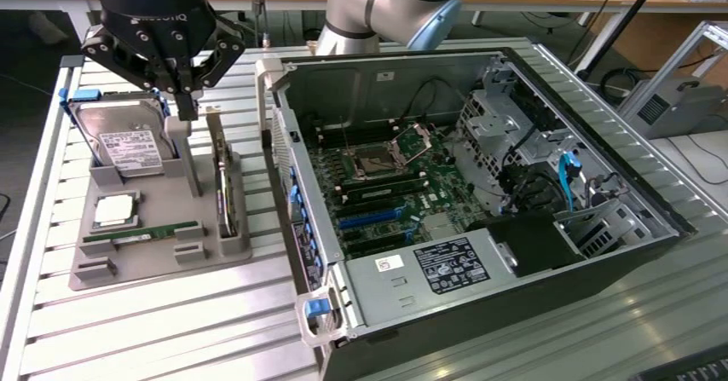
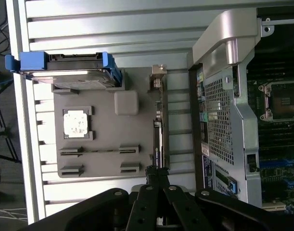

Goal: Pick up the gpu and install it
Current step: 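Reach for the gpu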

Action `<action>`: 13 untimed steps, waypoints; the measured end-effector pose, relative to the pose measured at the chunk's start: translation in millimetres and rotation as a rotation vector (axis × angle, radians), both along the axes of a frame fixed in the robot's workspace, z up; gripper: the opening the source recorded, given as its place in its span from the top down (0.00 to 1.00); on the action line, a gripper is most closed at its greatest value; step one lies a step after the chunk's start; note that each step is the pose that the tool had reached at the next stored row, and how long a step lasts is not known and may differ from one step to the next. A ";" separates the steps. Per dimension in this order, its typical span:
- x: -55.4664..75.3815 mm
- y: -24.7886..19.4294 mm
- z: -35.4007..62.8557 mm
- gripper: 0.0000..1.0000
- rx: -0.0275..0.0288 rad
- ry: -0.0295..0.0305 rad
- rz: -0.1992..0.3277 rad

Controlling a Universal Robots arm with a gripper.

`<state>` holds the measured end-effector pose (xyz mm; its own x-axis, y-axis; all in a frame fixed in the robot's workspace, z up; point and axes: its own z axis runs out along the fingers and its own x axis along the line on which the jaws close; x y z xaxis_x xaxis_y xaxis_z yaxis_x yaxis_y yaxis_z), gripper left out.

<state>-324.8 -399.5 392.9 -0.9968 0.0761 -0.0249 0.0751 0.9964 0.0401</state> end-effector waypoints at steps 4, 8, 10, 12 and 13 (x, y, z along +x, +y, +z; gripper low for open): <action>-2.1 0.0 -0.1 0.89 -0.0002 -0.0001 0.000; -4.3 0.0 -0.1 0.89 -0.0005 0.0001 0.000; -5.1 0.0 -0.2 0.89 -0.0005 0.0000 0.000; -6.2 0.0 -0.2 0.89 -0.0006 0.0000 0.000; -6.6 0.0 -0.2 0.89 -0.0006 0.0000 0.000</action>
